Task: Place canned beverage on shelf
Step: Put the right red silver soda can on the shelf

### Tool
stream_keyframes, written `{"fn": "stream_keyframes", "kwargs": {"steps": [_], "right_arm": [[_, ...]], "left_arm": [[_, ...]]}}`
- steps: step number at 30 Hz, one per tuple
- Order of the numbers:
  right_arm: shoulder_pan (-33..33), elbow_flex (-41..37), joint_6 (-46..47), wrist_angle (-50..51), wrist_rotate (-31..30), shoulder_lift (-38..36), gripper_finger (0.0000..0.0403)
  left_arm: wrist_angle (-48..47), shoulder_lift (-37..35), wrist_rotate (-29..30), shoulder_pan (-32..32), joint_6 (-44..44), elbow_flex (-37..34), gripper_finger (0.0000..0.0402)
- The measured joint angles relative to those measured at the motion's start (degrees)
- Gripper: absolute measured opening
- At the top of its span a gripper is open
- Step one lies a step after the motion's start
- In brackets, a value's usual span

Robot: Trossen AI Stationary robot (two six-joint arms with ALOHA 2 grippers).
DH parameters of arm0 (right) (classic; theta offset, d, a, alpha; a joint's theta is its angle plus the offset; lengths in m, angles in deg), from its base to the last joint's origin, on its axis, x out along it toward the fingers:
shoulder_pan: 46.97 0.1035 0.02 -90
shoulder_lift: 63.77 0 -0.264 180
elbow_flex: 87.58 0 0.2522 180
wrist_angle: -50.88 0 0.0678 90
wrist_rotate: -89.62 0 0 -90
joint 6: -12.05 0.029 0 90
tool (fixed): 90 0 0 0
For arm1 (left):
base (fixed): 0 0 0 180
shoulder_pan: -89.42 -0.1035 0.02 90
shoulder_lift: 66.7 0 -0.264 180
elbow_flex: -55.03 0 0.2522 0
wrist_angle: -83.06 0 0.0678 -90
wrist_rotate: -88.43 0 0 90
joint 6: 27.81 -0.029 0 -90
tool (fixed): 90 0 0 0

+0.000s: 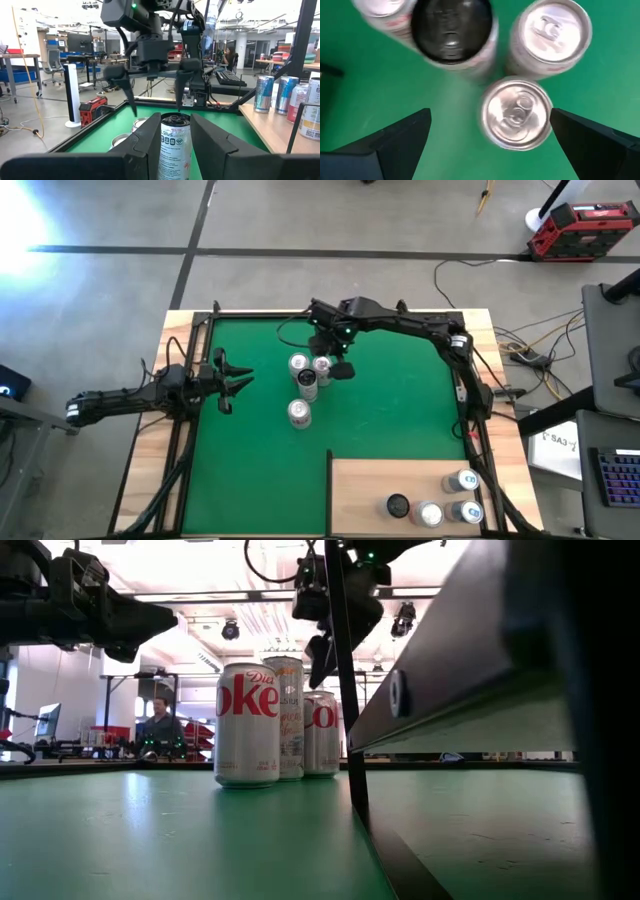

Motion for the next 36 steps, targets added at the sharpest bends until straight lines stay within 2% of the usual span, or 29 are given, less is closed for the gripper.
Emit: {"fn": "stream_keyframes", "kwargs": {"steps": [6,36], "right_arm": [[-0.02,-0.04,2.6,-2.16,-3.94,0.77,0.04],[0.13,-0.03,1.73,-3.62,-4.53,6.31,0.04]], "left_arm": [[0.0,0.0,-0.02,0.0,-0.02,-0.02,0.0088],[0.0,0.01,0.0,-0.02,0.0,0.0,0.0088]]}}
